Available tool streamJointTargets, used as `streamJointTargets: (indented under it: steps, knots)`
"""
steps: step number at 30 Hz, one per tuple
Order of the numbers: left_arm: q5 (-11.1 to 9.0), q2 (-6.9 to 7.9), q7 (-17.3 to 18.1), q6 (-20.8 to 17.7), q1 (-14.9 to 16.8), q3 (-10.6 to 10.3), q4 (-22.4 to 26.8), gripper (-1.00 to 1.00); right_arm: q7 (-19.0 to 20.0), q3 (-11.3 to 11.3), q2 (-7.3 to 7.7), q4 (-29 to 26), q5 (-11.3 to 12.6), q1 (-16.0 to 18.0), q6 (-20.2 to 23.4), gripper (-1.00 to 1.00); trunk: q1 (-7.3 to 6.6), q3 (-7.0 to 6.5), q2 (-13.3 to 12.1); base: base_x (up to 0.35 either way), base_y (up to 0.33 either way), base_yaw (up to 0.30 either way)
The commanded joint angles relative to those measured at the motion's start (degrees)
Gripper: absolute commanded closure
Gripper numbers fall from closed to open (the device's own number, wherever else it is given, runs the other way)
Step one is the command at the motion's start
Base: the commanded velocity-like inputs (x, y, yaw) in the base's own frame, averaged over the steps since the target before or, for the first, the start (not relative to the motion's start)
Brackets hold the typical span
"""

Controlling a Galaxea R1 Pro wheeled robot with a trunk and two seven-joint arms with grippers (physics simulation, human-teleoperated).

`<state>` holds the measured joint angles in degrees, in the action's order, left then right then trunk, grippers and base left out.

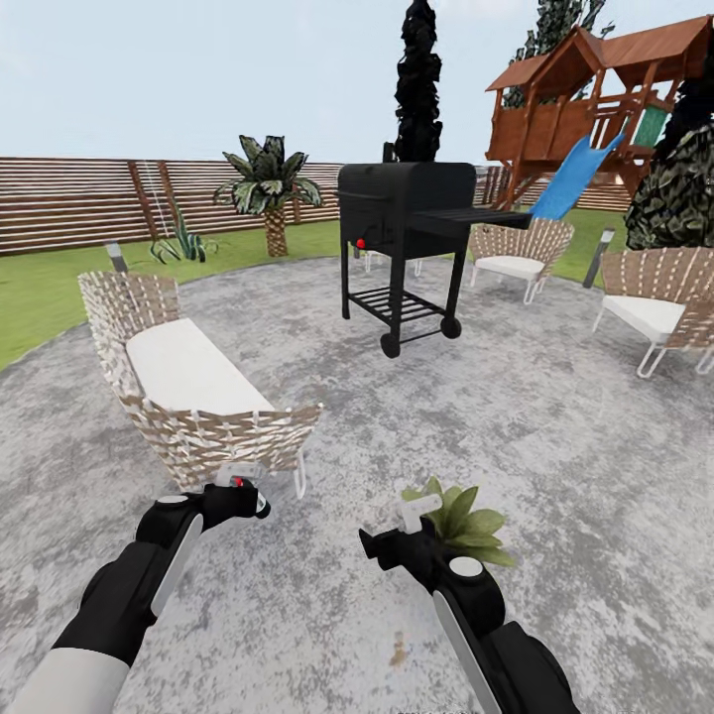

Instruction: Pick up the pesticide atomizer in the garden and spray insectifuge to fully cover both potted plants in the garden.

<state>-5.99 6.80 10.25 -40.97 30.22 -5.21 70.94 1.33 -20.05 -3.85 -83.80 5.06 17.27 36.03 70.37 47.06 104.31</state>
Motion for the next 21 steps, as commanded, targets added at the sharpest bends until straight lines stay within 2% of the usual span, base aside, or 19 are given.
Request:
streamJointTargets:
  steps: [1, 21]
  knots:
    - [-0.6, 0.06, -0.23, -0.34, 0.02, -0.06, 0.07, 1.0, -0.1, 0.01, -0.01, -0.04, 0.47, 0.05, 0.27, -1.0, -0.01, 0.05, 0.03, 0.0, 0.0, -0.278]
    - [-0.66, 0.13, -0.23, -0.34, 0.02, 0.02, 0.16, 1.0, -0.1, 0.01, -0.01, -0.04, 0.47, 0.05, 0.27, -1.0, -0.01, 0.05, 0.03, 0.0, 0.009, -0.282]
